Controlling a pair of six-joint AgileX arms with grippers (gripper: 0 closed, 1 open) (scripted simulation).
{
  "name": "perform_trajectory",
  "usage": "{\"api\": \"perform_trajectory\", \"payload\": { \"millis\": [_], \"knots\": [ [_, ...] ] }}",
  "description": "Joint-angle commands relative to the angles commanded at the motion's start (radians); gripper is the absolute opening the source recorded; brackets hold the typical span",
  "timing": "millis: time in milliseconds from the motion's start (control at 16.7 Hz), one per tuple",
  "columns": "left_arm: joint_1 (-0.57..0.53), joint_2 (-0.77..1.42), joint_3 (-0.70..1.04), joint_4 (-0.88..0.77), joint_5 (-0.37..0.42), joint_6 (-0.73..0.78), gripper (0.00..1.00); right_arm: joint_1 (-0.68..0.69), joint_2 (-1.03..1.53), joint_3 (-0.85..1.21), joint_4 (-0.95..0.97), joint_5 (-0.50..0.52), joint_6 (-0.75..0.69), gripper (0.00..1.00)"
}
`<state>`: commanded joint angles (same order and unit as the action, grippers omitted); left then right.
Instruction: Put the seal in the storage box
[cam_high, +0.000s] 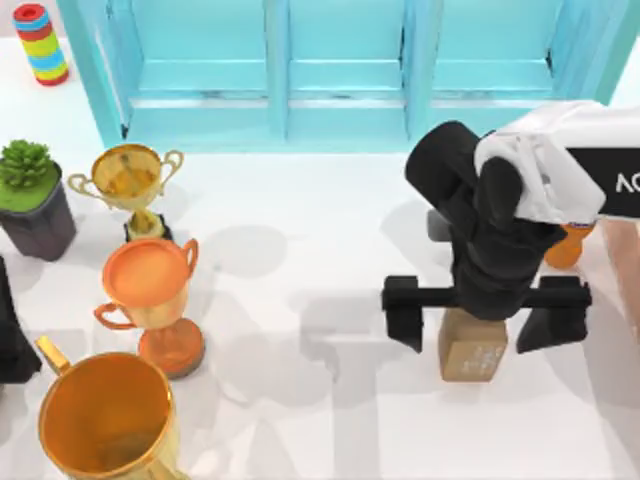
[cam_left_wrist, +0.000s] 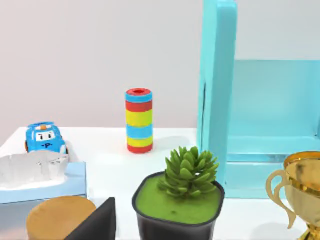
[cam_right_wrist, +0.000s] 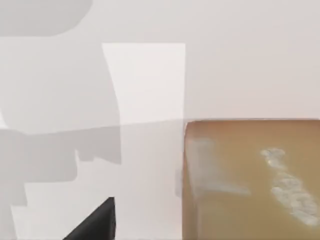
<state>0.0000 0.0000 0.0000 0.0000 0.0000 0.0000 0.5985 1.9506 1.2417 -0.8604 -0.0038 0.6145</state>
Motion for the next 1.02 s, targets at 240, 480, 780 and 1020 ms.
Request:
{"api": "perform_trajectory", "payload": {
  "millis": [240,480,780,1020],
  "knots": [
    [0.0,0.0,0.0,0.0,0.0,0.0,1.0,0.0,0.0,0.0,0.0,0.0,0.0,0.7],
    [0.0,0.0,0.0,0.0,0.0,0.0,1.0,0.0,0.0,0.0,0.0,0.0,0.0,0.4],
    [0.0,0.0,0.0,0.0,0.0,0.0,1.0,0.0,0.0,0.0,0.0,0.0,0.0,0.02],
    [0.0,0.0,0.0,0.0,0.0,0.0,1.0,0.0,0.0,0.0,0.0,0.0,0.0,0.0]
  ]
}}
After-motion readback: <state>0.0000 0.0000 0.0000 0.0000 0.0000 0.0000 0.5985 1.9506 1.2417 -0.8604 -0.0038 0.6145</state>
